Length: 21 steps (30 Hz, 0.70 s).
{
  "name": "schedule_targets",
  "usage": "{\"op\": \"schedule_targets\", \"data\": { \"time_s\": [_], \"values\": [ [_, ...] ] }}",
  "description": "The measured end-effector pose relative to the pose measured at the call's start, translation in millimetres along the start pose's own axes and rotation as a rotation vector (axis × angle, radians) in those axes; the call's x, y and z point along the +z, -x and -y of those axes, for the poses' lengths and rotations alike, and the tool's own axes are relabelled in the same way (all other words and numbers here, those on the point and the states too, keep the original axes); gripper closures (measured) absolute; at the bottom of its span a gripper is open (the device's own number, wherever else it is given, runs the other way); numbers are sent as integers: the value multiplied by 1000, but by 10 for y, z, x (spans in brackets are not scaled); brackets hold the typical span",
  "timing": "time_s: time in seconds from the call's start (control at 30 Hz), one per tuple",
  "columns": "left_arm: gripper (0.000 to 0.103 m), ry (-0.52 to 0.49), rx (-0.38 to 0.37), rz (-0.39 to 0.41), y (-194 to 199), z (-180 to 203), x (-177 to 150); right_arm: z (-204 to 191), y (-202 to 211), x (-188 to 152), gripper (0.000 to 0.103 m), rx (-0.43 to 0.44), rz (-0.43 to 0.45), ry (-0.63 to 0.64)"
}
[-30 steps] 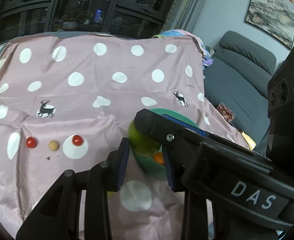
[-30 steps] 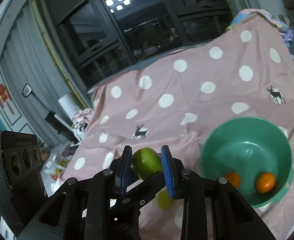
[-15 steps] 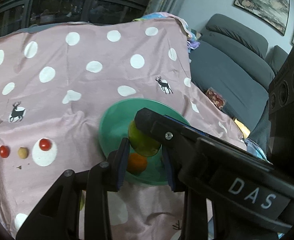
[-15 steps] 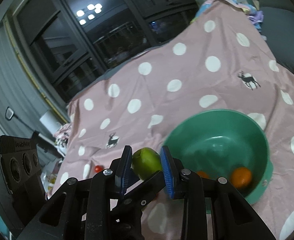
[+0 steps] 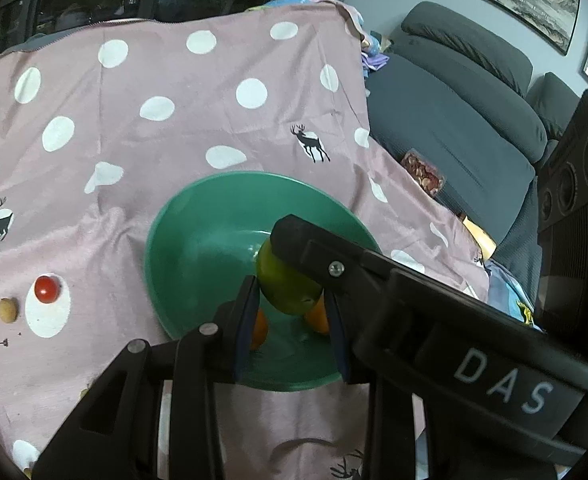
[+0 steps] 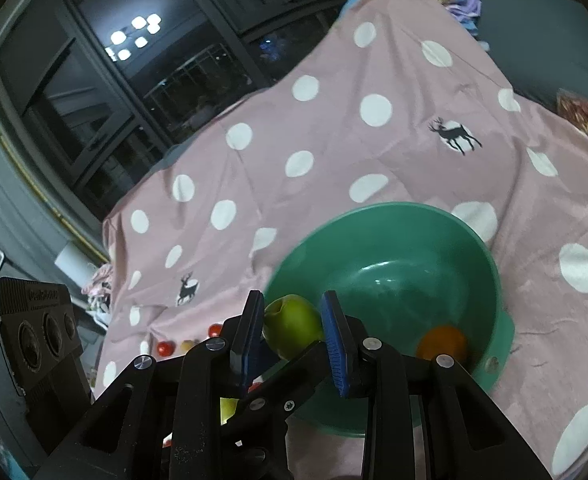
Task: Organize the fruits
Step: 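Lower the held green plum into the green bowl with the right gripper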
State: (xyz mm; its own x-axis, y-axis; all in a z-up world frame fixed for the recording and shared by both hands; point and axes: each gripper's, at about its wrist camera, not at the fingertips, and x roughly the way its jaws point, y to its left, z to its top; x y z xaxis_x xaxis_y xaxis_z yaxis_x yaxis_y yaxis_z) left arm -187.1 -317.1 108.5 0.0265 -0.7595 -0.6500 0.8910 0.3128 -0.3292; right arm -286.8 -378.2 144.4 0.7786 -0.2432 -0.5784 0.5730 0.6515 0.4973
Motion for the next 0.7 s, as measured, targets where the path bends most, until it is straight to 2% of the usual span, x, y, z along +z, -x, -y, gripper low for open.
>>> {"op": "schedule_targets", "data": {
  "time_s": [0.7],
  "values": [
    [70, 17, -39, -108, -400, -10, -25, 336, -189, -9, 70, -66, -87, -104]
  ]
}}
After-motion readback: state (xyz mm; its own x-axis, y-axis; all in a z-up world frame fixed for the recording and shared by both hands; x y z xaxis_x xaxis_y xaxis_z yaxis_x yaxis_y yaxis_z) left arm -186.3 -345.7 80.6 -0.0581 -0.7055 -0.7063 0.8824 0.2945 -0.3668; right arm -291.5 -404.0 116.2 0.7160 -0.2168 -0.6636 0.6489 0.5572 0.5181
